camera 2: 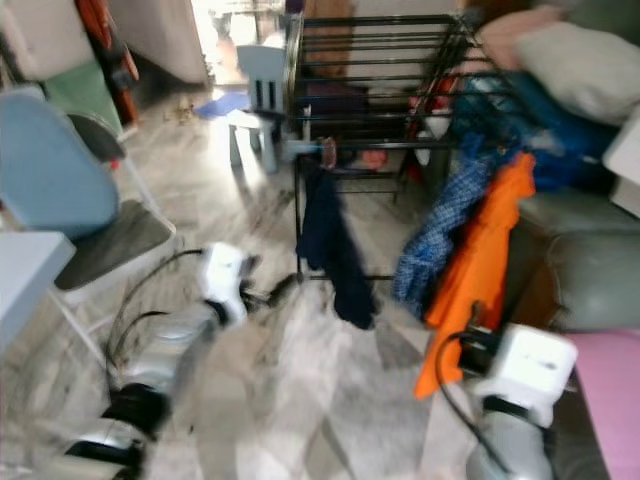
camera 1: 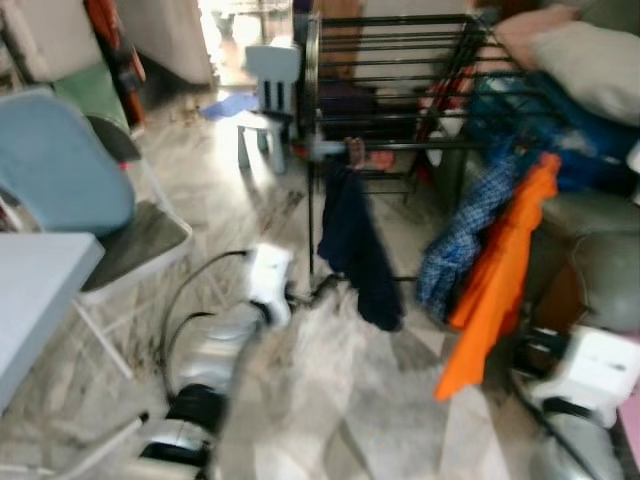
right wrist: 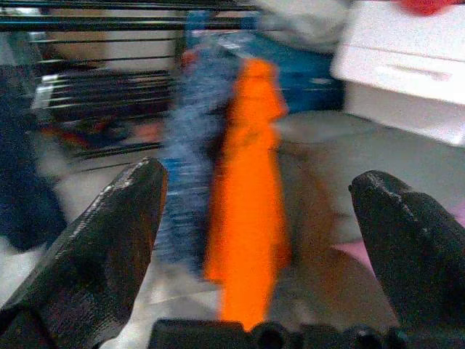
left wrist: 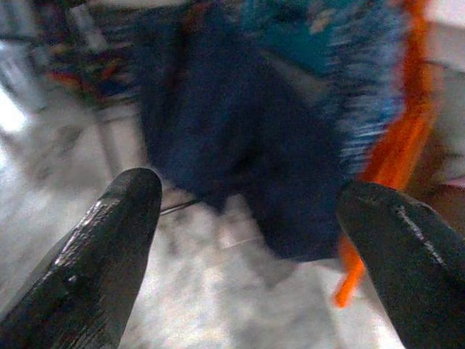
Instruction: Hang hanger
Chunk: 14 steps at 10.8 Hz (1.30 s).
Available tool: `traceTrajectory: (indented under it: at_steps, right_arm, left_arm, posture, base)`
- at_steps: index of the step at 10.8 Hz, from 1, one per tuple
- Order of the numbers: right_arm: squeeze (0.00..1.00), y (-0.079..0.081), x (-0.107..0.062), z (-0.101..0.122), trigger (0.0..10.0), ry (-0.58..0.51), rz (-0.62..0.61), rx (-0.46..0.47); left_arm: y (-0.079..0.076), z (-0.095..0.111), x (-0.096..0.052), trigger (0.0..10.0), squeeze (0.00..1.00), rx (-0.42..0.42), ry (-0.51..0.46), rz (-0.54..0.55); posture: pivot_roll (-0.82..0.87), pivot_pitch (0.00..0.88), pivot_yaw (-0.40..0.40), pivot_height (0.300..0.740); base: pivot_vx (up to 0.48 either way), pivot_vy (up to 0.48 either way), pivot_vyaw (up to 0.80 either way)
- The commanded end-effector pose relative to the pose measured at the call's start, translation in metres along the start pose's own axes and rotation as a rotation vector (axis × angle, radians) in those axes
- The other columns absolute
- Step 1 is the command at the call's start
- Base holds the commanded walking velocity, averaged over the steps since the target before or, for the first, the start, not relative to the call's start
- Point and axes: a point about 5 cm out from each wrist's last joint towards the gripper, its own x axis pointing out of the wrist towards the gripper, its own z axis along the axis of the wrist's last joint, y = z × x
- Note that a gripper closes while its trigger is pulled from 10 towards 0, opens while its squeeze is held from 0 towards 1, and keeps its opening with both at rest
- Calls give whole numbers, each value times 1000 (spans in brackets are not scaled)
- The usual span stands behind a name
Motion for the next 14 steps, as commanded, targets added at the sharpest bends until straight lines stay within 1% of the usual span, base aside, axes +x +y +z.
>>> traceTrajectory:
  at_steps: [1,3,4,5,8,9,11,12,14]
  right_arm:
    - [0,-7,0,3,10000,-15,-22,-23]
    - [0,-6,-1,4,10000,-22,-24,-7]
    - [0,-5,-1,4,10000,-25,-17,-7]
    - [0,-4,-1,4,10000,-16,4,-39]
    - [0,-4,1,5,10000,-29,-1,-37]
    - [0,-4,1,5,10000,-28,0,-36]
    - [0,-5,2,5,10000,-28,0,-38]
    - [0,-5,3,6,10000,-27,1,-41]
    - [0,-5,3,5,10000,-24,6,-50]
  left_arm:
    - [-12,3,6,10000,0,7,-15,-30]
    - [-11,1,7,10000,0,42,0,-3]
    - [-11,1,6,10000,0,46,4,1]
    - [-10,0,6,10000,0,44,5,3]
    - [-9,4,9,10000,0,66,-3,-9]
    - [-8,4,9,10000,0,69,2,-15]
    - [-6,5,11,10000,0,56,5,-14]
    - [-6,6,11,10000,0,34,-3,-21]
    - [-8,5,12,10000,0,33,-5,-25]
  posture:
    - [-66,0,31,740]
    - [-64,0,30,740]
    - [-62,0,29,740]
    - [-62,0,29,740]
    - [-59,0,27,740]
    - [-60,0,26,740]
    - [-65,0,27,740]
    - [-67,0,27,740]
    - [-68,0,25,740]
  base:
    - [281,390,0]
    - [0,0,0]
    - [0,0,0]
    - [0,0,0]
    - [0,0,748]
    - [0,0,0]
    - [0,0,0]
    - [0,0,0]
    - [0,0,0]
